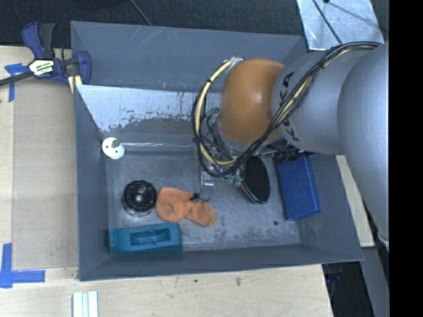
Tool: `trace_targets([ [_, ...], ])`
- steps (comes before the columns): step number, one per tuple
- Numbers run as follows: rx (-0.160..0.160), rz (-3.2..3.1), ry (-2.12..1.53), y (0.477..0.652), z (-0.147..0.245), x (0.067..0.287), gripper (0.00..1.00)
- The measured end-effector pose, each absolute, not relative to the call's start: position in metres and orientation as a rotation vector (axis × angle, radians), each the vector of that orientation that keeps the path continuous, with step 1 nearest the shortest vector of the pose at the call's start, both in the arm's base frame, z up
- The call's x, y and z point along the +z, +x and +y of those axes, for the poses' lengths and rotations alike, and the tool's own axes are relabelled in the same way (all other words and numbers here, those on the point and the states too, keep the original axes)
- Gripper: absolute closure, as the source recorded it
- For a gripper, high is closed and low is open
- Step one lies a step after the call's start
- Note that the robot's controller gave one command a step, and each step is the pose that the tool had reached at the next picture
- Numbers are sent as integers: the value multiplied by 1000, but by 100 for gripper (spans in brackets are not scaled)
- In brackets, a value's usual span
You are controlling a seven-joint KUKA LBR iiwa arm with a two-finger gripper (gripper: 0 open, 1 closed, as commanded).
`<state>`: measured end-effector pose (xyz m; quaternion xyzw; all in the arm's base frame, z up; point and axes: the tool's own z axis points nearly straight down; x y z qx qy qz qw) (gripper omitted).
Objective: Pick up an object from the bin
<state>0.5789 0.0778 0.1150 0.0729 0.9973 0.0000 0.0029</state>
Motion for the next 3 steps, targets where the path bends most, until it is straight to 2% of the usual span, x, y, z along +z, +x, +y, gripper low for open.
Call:
trace_targets([
  [1, 3, 3136, 167, 566, 93, 89, 0],
  [2, -1, 3137, 152, 555, 101, 78, 0],
  [3, 1, 3136, 130, 514, 111, 71, 100],
])
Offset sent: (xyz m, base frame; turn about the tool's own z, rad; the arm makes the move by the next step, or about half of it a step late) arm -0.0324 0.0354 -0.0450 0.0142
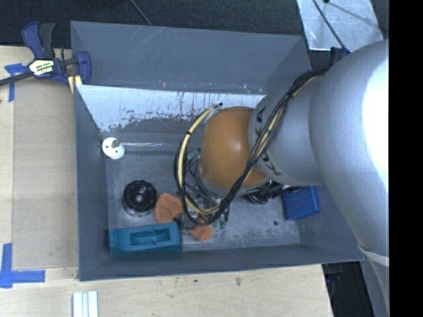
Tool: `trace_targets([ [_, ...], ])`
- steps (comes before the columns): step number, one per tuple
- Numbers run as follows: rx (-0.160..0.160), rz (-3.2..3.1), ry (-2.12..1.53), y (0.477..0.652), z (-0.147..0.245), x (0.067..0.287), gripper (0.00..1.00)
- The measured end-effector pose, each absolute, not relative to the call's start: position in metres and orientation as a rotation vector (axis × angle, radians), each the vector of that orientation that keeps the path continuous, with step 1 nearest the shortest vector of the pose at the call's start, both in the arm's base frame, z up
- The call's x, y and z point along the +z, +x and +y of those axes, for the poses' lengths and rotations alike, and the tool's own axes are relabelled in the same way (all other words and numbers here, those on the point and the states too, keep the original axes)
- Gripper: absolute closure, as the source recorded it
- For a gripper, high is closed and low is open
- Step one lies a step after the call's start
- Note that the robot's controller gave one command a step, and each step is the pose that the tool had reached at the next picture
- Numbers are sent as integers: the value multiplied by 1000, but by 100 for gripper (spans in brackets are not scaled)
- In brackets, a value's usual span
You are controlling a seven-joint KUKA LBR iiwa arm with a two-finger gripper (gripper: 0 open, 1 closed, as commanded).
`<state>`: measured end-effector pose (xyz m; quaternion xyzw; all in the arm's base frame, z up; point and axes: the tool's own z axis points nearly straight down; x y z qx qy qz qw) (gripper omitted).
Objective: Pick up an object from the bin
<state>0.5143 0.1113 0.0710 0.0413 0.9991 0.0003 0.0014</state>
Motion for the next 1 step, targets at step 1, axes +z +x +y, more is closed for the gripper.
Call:
trace_targets([
  [1, 1, 3136, 130, 514, 111, 71, 100],
])
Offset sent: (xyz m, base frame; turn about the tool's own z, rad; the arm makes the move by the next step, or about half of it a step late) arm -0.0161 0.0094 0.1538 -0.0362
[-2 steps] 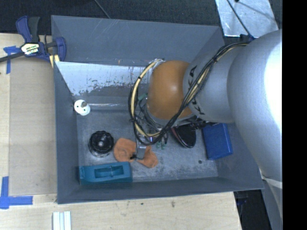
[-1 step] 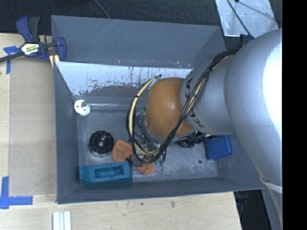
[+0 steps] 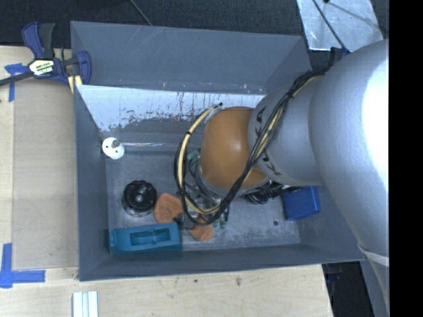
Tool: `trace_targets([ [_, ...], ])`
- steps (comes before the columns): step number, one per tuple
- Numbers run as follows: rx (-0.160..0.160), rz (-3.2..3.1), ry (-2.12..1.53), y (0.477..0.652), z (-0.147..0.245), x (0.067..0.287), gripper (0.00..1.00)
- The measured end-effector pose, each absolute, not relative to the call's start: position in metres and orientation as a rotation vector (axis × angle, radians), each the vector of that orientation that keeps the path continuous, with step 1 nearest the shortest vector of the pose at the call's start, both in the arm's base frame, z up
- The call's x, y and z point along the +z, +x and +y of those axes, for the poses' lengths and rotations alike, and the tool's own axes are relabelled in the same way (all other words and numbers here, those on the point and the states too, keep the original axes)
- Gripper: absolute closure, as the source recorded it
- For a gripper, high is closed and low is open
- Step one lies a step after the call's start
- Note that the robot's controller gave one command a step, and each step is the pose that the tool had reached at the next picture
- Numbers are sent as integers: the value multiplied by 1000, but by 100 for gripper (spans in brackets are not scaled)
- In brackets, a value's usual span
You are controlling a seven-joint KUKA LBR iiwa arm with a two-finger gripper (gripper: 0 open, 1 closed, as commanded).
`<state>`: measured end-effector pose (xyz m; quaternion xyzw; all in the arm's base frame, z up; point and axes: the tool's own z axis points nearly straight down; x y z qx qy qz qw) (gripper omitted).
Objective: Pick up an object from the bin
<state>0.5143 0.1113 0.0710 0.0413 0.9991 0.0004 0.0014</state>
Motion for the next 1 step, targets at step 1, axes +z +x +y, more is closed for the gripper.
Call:
trace_targets([
  [1, 1, 3137, 74, 499, 121, 226, 100],
])
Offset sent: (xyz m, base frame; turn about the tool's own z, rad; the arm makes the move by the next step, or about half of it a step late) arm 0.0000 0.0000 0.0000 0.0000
